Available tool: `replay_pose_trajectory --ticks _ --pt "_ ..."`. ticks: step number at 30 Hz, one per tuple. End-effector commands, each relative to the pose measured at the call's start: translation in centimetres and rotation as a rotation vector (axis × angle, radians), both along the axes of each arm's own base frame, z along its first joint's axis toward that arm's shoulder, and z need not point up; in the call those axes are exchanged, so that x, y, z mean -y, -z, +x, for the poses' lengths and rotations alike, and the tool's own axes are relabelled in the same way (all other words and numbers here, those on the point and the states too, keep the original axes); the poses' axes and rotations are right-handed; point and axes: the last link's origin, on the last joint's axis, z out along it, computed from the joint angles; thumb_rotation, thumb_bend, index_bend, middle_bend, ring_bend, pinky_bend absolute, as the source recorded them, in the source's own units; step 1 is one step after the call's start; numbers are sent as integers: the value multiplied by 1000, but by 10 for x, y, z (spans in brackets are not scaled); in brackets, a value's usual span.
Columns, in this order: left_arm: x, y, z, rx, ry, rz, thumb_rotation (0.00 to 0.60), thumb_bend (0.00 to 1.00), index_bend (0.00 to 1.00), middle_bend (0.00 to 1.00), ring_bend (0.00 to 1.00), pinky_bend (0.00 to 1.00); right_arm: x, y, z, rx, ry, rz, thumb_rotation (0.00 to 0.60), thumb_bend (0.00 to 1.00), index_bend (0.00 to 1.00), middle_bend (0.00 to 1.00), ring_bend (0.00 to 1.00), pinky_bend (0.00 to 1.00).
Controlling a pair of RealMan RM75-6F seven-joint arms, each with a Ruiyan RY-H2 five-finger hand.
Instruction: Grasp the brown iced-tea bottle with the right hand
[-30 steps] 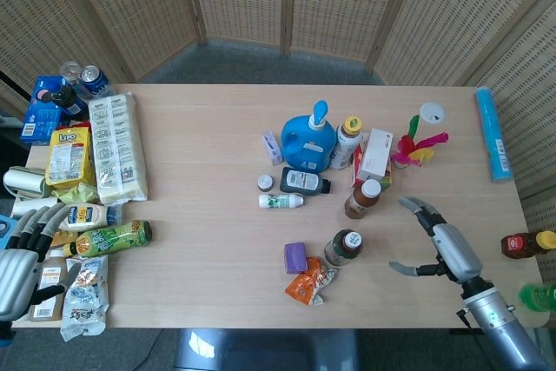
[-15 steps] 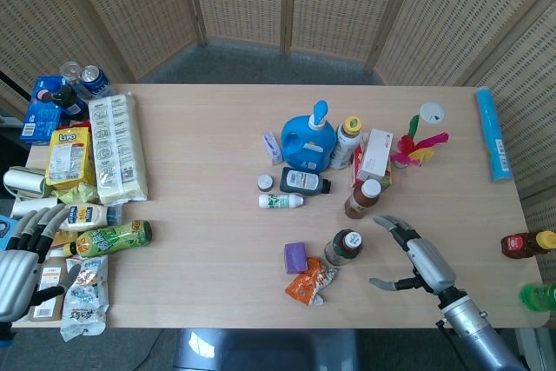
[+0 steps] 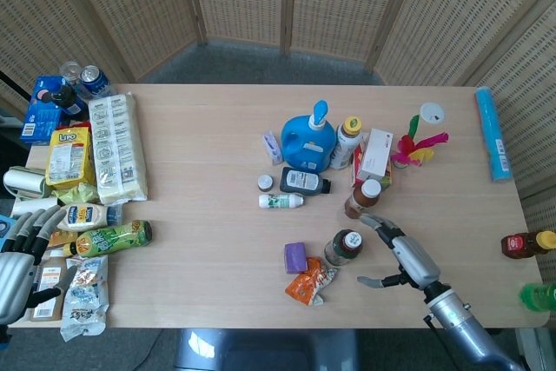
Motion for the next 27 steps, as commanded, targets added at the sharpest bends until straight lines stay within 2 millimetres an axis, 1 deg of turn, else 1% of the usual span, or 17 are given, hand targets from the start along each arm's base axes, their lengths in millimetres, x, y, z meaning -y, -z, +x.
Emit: replay_pose_trajectory --ticks 1,18,27 --pt "0 0 0 -1 -1 -1 600 375 0 0 0 0 2 5 1 8 0 8 408 117 0 31 0 0" --pt "0 -2 0 -12 -12 1 600 376 0 0 0 0 17 41 15 49 -33 79 406 117 0 40 0 0" --pt "0 -3 0 -19 -25 3 600 376 0 0 0 0 31 58 14 75 -10 110 410 118 0 76 0 0"
